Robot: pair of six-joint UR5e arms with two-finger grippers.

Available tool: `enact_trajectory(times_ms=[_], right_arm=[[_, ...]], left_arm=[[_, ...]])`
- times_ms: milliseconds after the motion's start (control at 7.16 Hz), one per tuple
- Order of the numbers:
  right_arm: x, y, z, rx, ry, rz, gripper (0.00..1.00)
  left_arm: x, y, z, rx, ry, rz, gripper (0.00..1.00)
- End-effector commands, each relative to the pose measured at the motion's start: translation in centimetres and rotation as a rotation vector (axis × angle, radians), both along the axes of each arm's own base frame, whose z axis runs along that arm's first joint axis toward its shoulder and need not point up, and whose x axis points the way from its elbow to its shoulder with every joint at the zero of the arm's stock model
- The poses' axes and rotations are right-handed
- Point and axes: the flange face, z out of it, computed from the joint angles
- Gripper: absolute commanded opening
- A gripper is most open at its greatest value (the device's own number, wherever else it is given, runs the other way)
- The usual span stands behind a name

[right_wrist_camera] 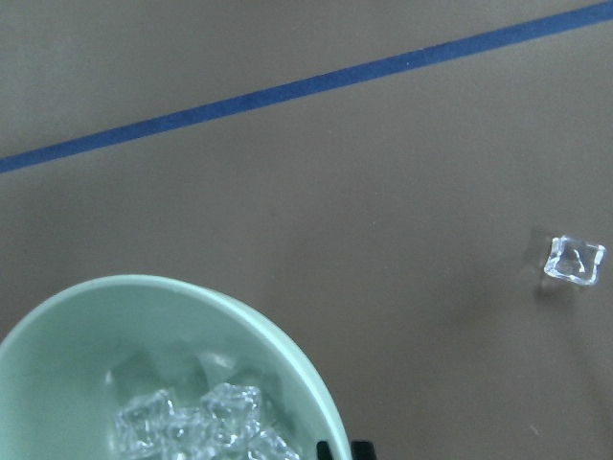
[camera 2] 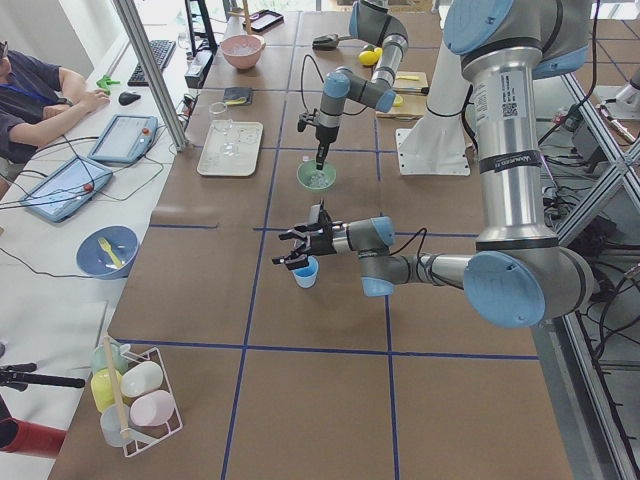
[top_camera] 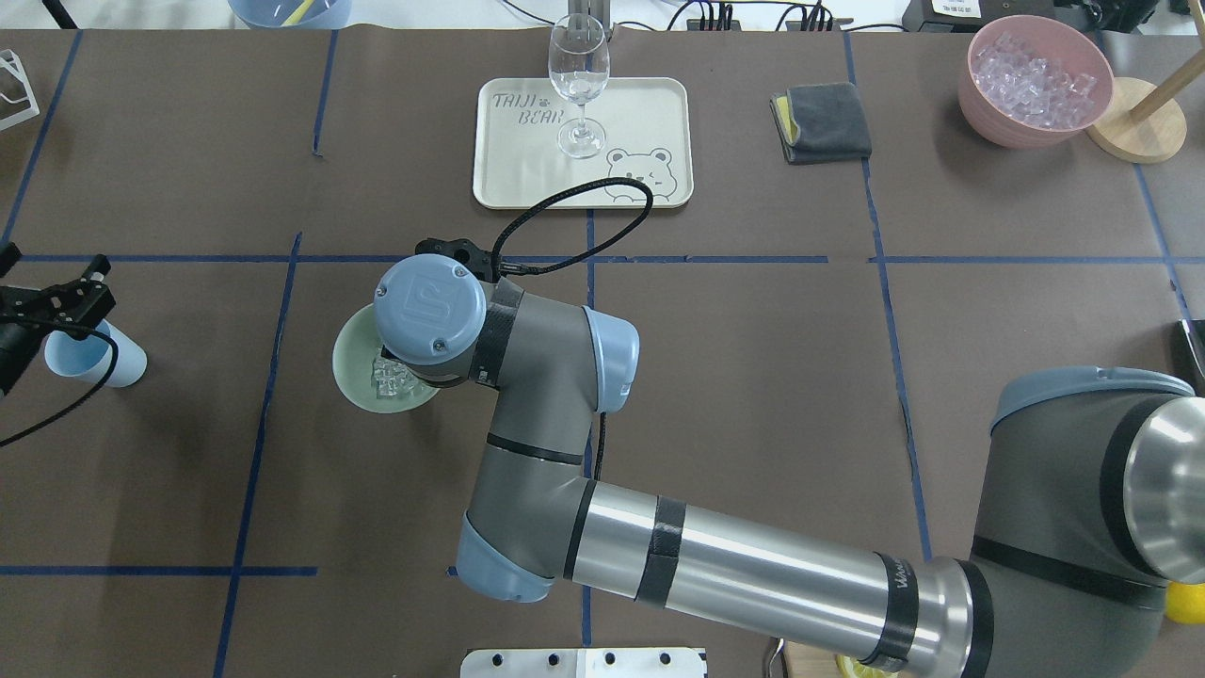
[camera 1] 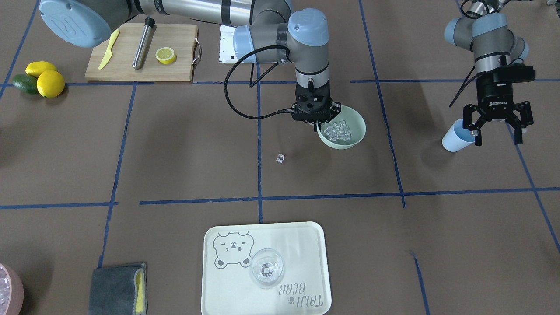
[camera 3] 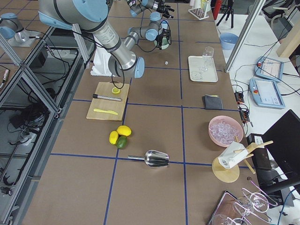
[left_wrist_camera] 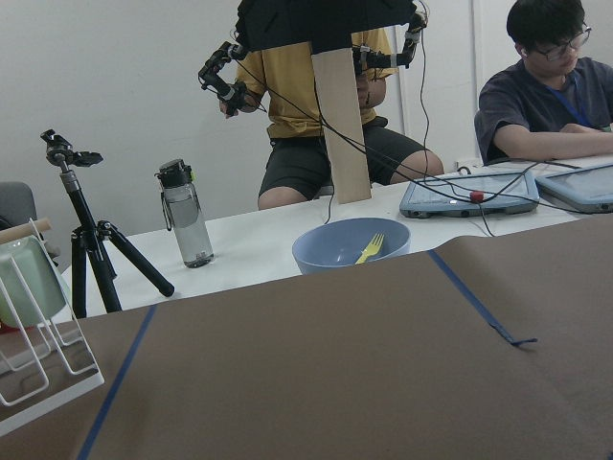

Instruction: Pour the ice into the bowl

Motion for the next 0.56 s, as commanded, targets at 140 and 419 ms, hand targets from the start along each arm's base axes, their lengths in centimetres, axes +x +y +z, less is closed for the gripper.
enact_trajectory(times_ms=[140, 419], right_arm=[[7.3, -0.8, 1.7, 0.007, 0.025, 0.003, 0.0], [13.6, -0.7, 6.2, 0.062, 0.053, -0.03, 0.0]], left_arm=[[-8.2, -4.7, 0.2, -0.139, -0.213, 0.165, 1.0], [-10.6, -7.0, -3.7, -0.271, -0.29, 0.267, 1.0]])
